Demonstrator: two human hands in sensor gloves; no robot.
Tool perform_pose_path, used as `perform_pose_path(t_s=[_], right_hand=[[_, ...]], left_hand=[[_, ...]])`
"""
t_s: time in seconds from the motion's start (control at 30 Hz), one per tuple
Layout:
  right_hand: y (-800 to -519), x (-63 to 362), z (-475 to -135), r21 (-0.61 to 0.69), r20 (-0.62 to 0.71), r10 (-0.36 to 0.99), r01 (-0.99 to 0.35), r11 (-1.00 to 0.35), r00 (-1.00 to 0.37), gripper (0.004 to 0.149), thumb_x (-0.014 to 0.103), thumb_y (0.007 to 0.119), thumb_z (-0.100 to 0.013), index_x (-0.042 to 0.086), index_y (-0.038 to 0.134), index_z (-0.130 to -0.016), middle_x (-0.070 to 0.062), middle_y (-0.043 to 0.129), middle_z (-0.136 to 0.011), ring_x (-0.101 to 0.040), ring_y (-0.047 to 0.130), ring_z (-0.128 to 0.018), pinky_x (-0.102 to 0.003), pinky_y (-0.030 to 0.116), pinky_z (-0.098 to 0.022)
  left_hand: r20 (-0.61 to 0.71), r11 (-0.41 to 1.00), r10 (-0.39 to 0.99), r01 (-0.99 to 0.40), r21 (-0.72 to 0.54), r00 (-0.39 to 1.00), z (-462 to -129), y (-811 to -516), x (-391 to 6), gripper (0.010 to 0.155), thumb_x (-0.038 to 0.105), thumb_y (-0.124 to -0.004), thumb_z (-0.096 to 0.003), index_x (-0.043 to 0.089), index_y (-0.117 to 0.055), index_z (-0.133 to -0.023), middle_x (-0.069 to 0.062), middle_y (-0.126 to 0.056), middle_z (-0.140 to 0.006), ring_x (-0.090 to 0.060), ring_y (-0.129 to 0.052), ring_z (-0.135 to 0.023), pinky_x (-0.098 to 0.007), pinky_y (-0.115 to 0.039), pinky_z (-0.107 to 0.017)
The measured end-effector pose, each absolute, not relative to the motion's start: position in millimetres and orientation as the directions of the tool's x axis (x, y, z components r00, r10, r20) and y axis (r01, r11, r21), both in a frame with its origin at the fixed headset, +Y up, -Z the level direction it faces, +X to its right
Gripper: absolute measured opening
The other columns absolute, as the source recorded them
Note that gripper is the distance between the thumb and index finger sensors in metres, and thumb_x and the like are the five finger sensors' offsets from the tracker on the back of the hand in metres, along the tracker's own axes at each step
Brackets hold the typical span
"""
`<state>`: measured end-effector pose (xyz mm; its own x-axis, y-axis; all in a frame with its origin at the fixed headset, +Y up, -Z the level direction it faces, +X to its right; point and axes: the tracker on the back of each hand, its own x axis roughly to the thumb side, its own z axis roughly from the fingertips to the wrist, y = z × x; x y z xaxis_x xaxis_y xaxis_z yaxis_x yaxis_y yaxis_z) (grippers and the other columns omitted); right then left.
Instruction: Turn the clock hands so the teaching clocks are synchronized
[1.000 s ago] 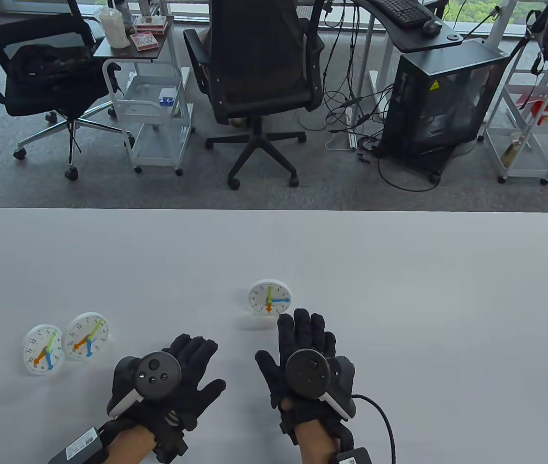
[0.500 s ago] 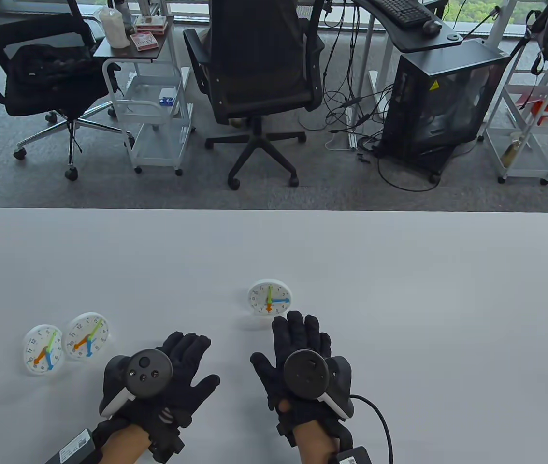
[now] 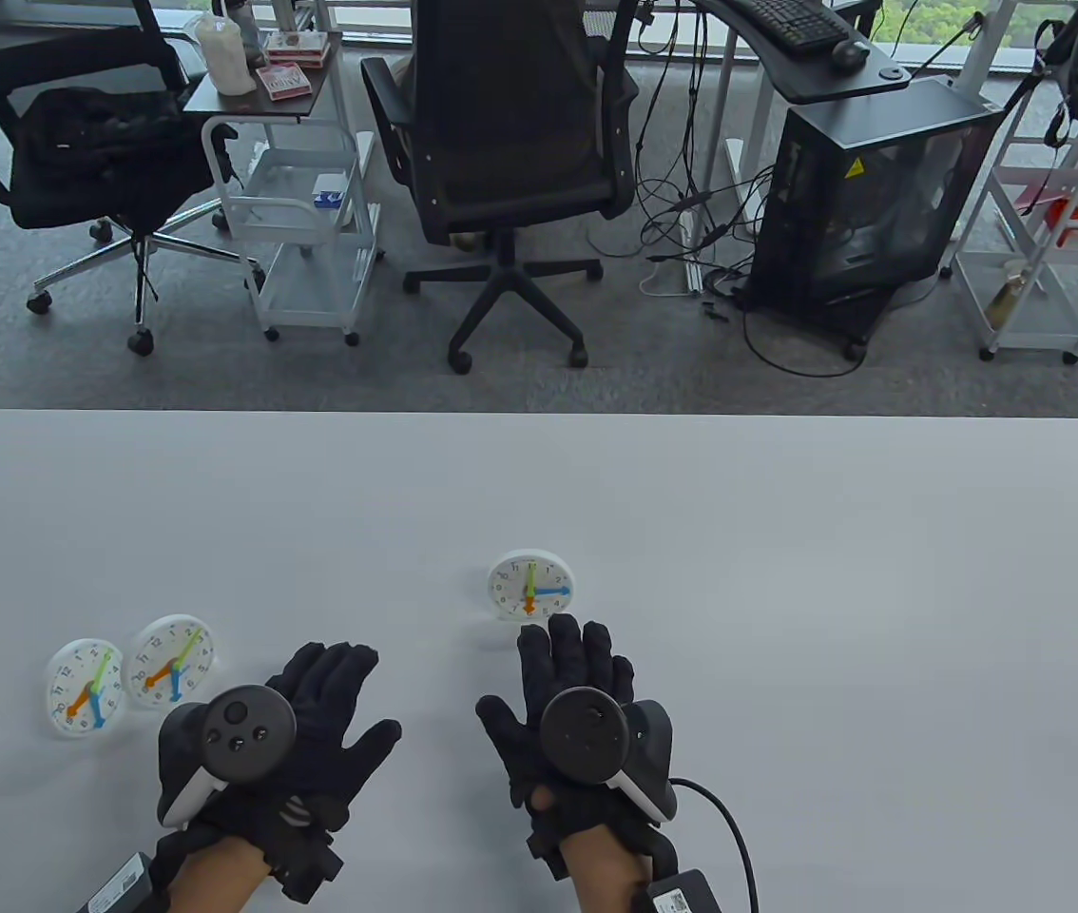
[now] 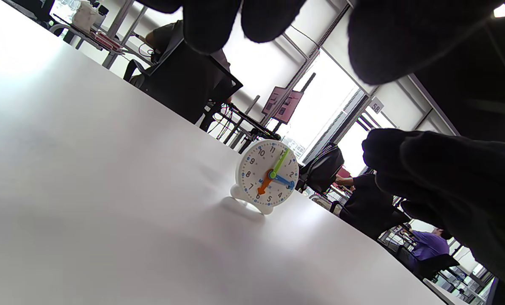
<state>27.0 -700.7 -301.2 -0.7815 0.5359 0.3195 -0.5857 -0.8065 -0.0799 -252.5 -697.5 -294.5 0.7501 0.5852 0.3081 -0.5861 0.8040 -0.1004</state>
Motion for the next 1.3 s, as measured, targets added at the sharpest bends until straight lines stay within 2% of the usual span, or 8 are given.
perform_pose_path(t_s=[0.33, 0.57, 0.67, 0.83, 1.1, 1.3], right_hand=[[-699.9, 25.5, -299.2, -0.084, 0.335, 0.531, -0.586, -0.806, -0.779, 0.081, 0.051, 0.073, -0.052, -0.005, 0.052, -0.106, -0.034, 0.040, -0.109, -0.066, 0.034, -0.094, -0.077, 0.033, -0.057], [-697.6, 26.6, -297.7, -0.096, 0.337, 0.538, -0.596, -0.797, -0.773, 0.082, 0.051, 0.073, -0.052, -0.006, 0.052, -0.106, -0.034, 0.039, -0.108, -0.065, 0.033, -0.095, -0.077, 0.032, -0.057], [-696.9, 26.9, -297.1, -0.098, 0.340, 0.542, -0.602, -0.793, -0.769, 0.081, 0.051, 0.073, -0.052, -0.006, 0.052, -0.106, -0.034, 0.039, -0.108, -0.065, 0.033, -0.094, -0.077, 0.032, -0.057], [-693.5, 27.3, -294.6, -0.126, 0.346, 0.537, -0.606, -0.786, -0.769, 0.081, 0.051, 0.073, -0.052, -0.006, 0.052, -0.106, -0.035, 0.038, -0.108, -0.067, 0.032, -0.093, -0.076, 0.033, -0.057], [-691.8, 26.2, -293.4, -0.117, 0.351, 0.539, -0.607, -0.786, -0.765, 0.081, 0.051, 0.073, -0.052, -0.006, 0.052, -0.106, -0.036, 0.038, -0.108, -0.067, 0.032, -0.093, -0.076, 0.032, -0.057], [-691.2, 26.6, -292.4, -0.118, 0.359, 0.545, -0.616, -0.779, -0.758, 0.081, 0.051, 0.073, -0.052, -0.006, 0.052, -0.106, -0.035, 0.039, -0.108, -0.068, 0.033, -0.093, -0.077, 0.032, -0.057]], left_hand=[[0.285, 0.783, 0.609, -0.619, -0.068, 0.740, -294.8, -687.9, -267.0, 0.080, 0.061, -0.078, -0.0502, 0.016, -0.049, -0.110, -0.025, -0.054, -0.117, -0.059, -0.041, -0.105, -0.074, -0.036, -0.064], [0.243, 0.748, 0.642, -0.664, 0.014, 0.727, -297.5, -672.8, -294.1, 0.081, 0.062, -0.079, -0.0499, 0.016, -0.050, -0.110, -0.025, -0.055, -0.117, -0.059, -0.042, -0.105, -0.074, -0.036, -0.064], [0.209, 0.723, 0.659, -0.685, 0.089, 0.722, -298.5, -664.0, -314.0, 0.083, 0.062, -0.082, -0.0492, 0.016, -0.050, -0.110, -0.025, -0.056, -0.117, -0.059, -0.044, -0.105, -0.074, -0.037, -0.064], [0.093, 0.679, 0.700, -0.700, 0.221, 0.708, -298.6, -656.0, -350.2, 0.084, 0.058, -0.085, -0.0494, 0.013, -0.048, -0.110, -0.024, -0.055, -0.118, -0.059, -0.044, -0.105, -0.074, -0.037, -0.064], [-0.129, 0.660, 0.726, -0.633, 0.404, 0.675, -297.6, -654.3, -407.4, 0.081, 0.049, -0.087, -0.0504, 0.011, -0.047, -0.109, -0.024, -0.054, -0.117, -0.059, -0.045, -0.104, -0.073, -0.038, -0.065], [-0.381, 0.675, 0.737, -0.575, 0.463, 0.559, -300.1, -679.8, -461.5, 0.070, 0.034, -0.081, -0.0515, 0.011, -0.047, -0.109, -0.024, -0.057, -0.115, -0.058, -0.048, -0.102, -0.072, -0.040, -0.064]])
